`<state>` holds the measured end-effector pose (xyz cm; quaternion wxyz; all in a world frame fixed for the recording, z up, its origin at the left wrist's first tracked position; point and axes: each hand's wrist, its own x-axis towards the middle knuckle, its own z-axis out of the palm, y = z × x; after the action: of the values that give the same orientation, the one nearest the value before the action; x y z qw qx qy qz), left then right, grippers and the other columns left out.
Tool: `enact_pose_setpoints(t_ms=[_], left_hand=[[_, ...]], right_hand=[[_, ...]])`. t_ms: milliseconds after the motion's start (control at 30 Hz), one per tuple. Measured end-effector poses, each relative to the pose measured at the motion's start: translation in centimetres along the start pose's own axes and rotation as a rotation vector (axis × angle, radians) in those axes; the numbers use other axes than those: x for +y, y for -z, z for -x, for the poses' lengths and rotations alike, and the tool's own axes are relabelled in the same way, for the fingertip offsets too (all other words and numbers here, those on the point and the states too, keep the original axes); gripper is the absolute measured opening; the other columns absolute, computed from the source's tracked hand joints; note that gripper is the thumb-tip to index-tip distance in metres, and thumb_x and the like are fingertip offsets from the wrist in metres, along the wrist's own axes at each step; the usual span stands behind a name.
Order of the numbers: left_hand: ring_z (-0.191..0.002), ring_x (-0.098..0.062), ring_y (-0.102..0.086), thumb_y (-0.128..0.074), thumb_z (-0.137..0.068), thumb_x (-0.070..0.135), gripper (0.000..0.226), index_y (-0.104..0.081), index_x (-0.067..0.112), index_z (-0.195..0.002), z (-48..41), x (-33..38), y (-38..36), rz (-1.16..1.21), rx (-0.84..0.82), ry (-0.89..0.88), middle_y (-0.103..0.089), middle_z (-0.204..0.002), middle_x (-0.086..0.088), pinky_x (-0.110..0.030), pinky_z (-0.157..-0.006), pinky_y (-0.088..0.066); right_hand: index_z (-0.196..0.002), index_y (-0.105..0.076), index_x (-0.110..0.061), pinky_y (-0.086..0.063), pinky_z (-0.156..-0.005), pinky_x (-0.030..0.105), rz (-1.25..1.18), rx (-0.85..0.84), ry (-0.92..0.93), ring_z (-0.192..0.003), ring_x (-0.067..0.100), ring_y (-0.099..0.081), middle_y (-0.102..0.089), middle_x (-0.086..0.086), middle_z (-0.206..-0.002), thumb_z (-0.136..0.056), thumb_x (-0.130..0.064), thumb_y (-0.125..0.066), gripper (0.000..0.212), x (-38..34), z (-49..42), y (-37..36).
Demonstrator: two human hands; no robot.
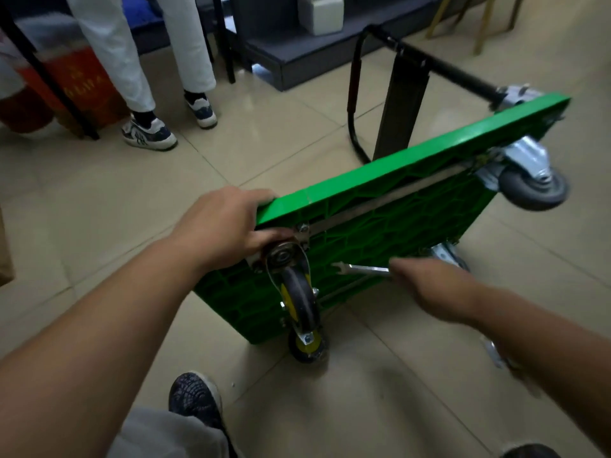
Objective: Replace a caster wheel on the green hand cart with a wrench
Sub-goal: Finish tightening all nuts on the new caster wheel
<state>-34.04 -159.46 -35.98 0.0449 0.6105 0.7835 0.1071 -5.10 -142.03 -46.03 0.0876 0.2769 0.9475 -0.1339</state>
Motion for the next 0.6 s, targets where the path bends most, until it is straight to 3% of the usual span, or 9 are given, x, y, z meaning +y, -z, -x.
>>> enact_pose_setpoints(t_ms=[67, 133, 233, 367, 533, 600], left_hand=[[-0.072, -0.026, -0.062, -0.066, -0.086, 0.064, 0.045, -0.066, 0.033, -0.119, 0.3, 0.3, 0.0, -0.007, 0.006, -0.033, -0.071, -0.083, 0.001, -0.038, -0.065, -0.051], [-0.077, -0.029, -0.065, -0.068, -0.086, 0.061, 0.047, -0.067, 0.032, -0.124, 0.6, 0.5, 0.1, -0.004, 0.015, -0.058, -0.074, -0.088, -0.003, -0.037, -0.066, -0.050], [-0.084, -0.033, -0.068, -0.073, -0.086, 0.056, 0.054, -0.068, 0.025, -0.129, 0.6, 0.1, 0.4, -0.012, 0.043, -0.070, -0.076, -0.097, -0.008, -0.037, -0.068, -0.050], [-0.079, -0.029, -0.068, -0.066, -0.083, 0.067, 0.062, -0.068, 0.028, -0.131, -0.1, -0.8, 0.8, 0.025, 0.049, -0.064, -0.077, -0.097, -0.005, -0.040, -0.069, -0.055], [-0.082, -0.026, -0.067, -0.064, -0.079, 0.068, 0.061, -0.067, 0.034, -0.130, -1.6, -1.5, 0.7, 0.029, 0.034, -0.014, -0.076, -0.099, -0.001, -0.044, -0.071, -0.055], [-0.081, -0.025, -0.067, -0.055, -0.072, 0.076, 0.070, -0.068, 0.035, -0.128, -1.8, -1.6, 0.6, 0.045, 0.028, -0.017, -0.076, -0.099, 0.002, -0.044, -0.072, -0.055]], right_hand=[[-0.077, -0.044, -0.027, -0.036, -0.051, 0.030, 0.179, 0.259, 0.110, -0.058, 0.027, -0.059, -0.056, -0.004, -0.064, -0.097, -0.046, -0.051, 0.028, -1.2, 0.1, 4.5], [-0.068, -0.052, -0.022, -0.029, -0.049, 0.026, 0.317, 0.384, 0.211, -0.047, 0.027, -0.053, -0.055, -0.001, -0.055, -0.092, -0.051, -0.051, 0.037, -2.5, 0.4, 7.5], [-0.070, -0.059, -0.022, -0.030, -0.052, 0.028, 0.465, 0.399, 0.267, -0.050, 0.025, -0.055, -0.057, -0.001, -0.057, -0.094, -0.052, -0.045, 0.041, -3.7, 0.0, 9.3], [-0.070, -0.061, -0.021, -0.025, -0.055, 0.028, 0.499, 0.477, 0.287, -0.050, 0.026, -0.056, -0.060, 0.002, -0.056, -0.095, -0.050, -0.055, 0.039, -4.3, -1.5, 8.8], [-0.075, -0.058, -0.021, -0.040, -0.056, 0.032, 0.442, 0.486, 0.285, -0.053, 0.027, -0.053, -0.062, 0.003, -0.062, -0.100, -0.051, -0.047, 0.040, -5.3, -3.4, 8.1], [-0.073, -0.054, -0.021, -0.037, -0.056, 0.032, 0.431, 0.479, 0.292, -0.051, 0.026, -0.046, -0.060, 0.003, -0.061, -0.100, -0.050, -0.048, 0.040, -5.7, -3.8, 7.9]])
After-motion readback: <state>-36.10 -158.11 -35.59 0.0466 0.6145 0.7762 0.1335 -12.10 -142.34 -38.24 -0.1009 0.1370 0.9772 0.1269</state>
